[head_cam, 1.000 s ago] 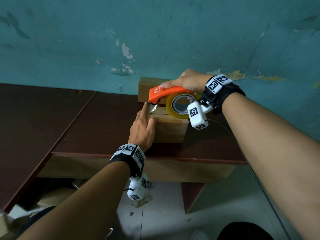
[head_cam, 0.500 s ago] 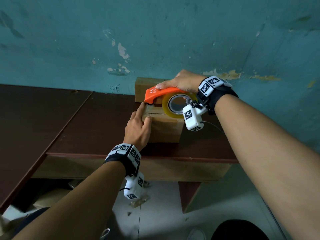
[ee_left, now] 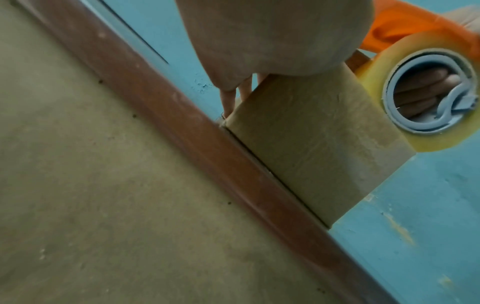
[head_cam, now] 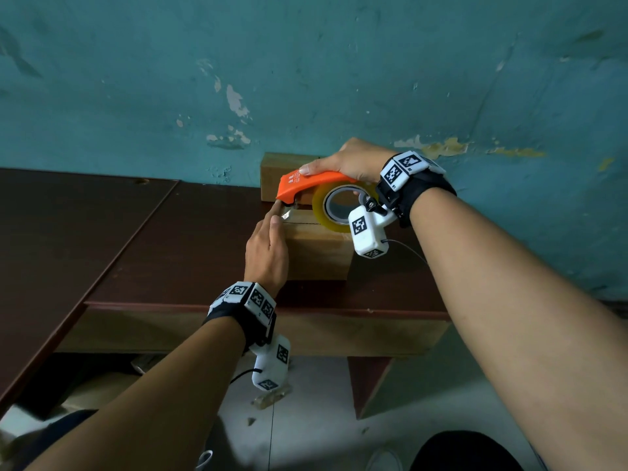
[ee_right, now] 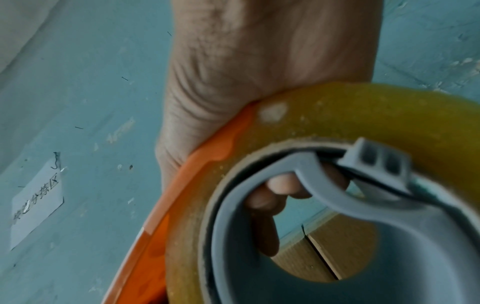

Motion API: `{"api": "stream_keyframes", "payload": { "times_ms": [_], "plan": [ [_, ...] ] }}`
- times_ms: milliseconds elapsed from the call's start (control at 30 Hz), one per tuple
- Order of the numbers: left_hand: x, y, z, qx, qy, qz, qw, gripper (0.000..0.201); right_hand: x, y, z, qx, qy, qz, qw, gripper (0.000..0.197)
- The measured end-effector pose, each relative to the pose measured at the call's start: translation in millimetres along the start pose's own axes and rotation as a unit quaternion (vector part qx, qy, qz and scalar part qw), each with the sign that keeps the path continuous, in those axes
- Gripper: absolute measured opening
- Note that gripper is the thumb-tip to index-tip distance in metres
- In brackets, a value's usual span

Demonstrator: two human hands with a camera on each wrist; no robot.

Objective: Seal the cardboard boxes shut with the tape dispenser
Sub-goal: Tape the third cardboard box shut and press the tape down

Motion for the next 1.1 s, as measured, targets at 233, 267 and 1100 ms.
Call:
{"api": "stream_keyframes", "payload": {
  "times_ms": [233,267,1100],
  "plan": [
    [1,-5,0,0.011,-0.001,-0.007,1.000,0.056,-1,0,0,-0.004,-0.001,0.008,1.000,0.068],
    [0,-4,-1,0.019,0.004,-0.016,1.000,0.055,-2,-1,0,-0.005,0.000,0.010,1.000,0.067],
    [-8,1,-7,0.050,-0.005,-0.106,0.993,0.060,-7,-4,5,-0.044,-0.027,0.080,0.995,0.064]
  ]
}}
Point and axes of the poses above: each hand's wrist, its own z-axis away from the middle knuckle, its own x-axis out of the palm, y = z × x, the point moved 8 cm from there along -z, towards the middle knuckle, and after that the axes turned 13 degrees about x, right-handed, at the moved point
